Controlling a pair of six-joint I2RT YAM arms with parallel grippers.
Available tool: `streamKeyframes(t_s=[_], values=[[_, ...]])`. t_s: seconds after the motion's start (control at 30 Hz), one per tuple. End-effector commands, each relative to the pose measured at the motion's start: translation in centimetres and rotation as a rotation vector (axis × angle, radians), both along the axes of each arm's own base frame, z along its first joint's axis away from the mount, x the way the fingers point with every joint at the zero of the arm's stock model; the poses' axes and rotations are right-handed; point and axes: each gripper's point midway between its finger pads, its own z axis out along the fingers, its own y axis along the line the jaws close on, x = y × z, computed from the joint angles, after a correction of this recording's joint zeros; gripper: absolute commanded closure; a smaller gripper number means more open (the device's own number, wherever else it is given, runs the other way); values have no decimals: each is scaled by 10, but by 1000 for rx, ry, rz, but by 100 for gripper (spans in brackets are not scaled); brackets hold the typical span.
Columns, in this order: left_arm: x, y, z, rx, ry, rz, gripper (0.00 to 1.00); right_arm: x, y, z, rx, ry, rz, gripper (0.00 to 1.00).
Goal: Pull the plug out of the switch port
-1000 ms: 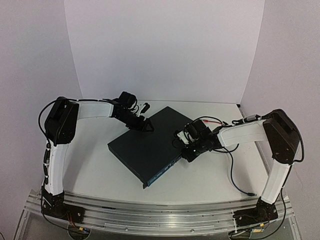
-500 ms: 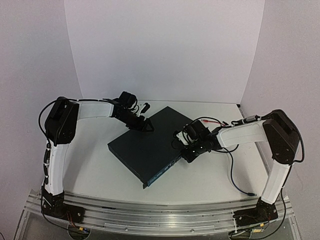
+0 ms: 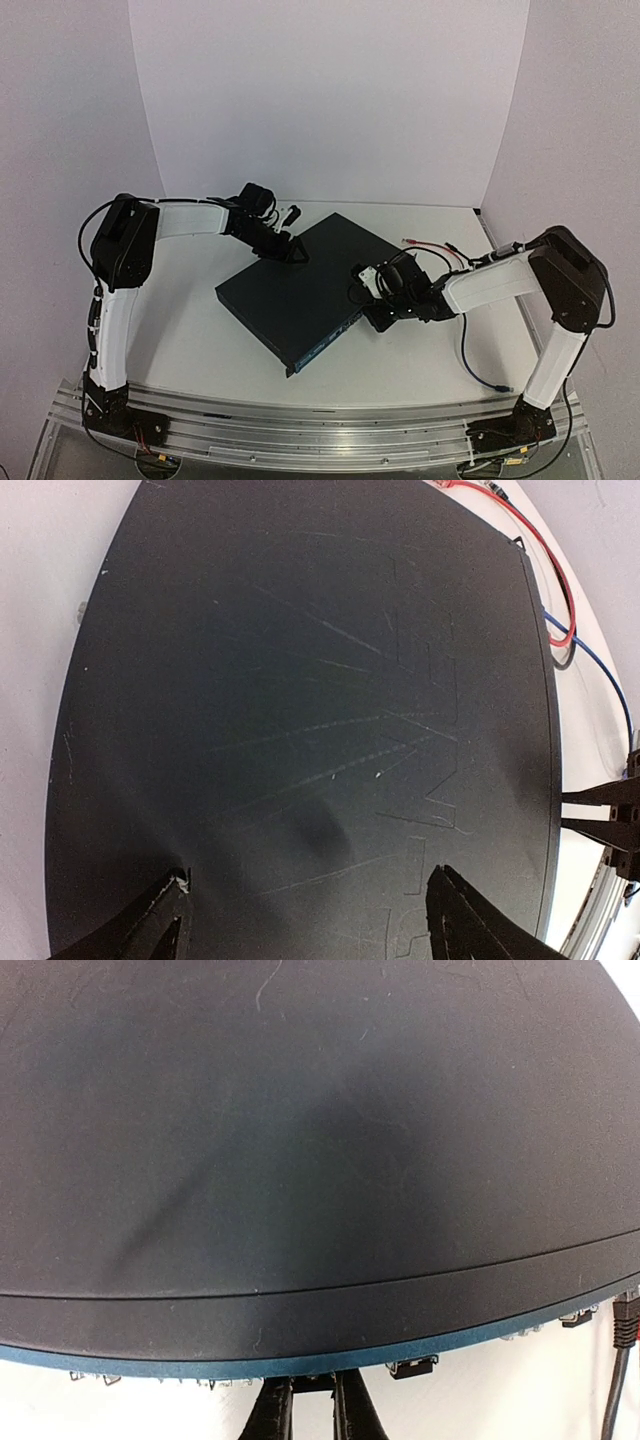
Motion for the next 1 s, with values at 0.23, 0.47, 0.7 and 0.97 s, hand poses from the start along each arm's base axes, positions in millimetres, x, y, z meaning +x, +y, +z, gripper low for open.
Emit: streamKeyframes(t_s=[0.23, 0.47, 0.7, 0.97], values=[[-14, 22, -65, 154, 143, 60, 21, -5, -16, 2, 189, -68, -146, 95], [-16, 25, -68, 160, 154, 73, 21, -18, -30, -12, 200, -33, -190, 93], [-16, 27, -69, 163, 155, 92, 21, -33, -38, -24, 220, 33, -224, 85], [-13, 25, -65, 152, 142, 93, 21, -33, -38, -5, 231, 20, -221, 71]])
